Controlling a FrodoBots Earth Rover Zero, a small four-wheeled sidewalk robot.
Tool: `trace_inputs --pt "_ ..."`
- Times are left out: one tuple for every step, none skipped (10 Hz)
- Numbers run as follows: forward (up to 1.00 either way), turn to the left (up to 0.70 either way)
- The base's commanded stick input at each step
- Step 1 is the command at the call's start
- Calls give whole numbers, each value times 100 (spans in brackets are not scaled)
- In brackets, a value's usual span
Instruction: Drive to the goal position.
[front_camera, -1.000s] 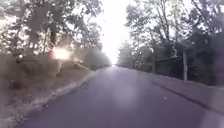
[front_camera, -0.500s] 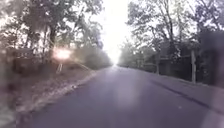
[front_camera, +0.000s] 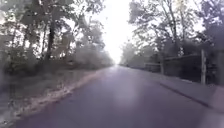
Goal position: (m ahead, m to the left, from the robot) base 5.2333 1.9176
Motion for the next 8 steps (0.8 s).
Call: trace_inputs --pt "100 0" --pt "100 0" --pt "100 0" --pt "100 0" --pt "100 0" --pt "100 0" --pt "100 0" --pt "100 0"
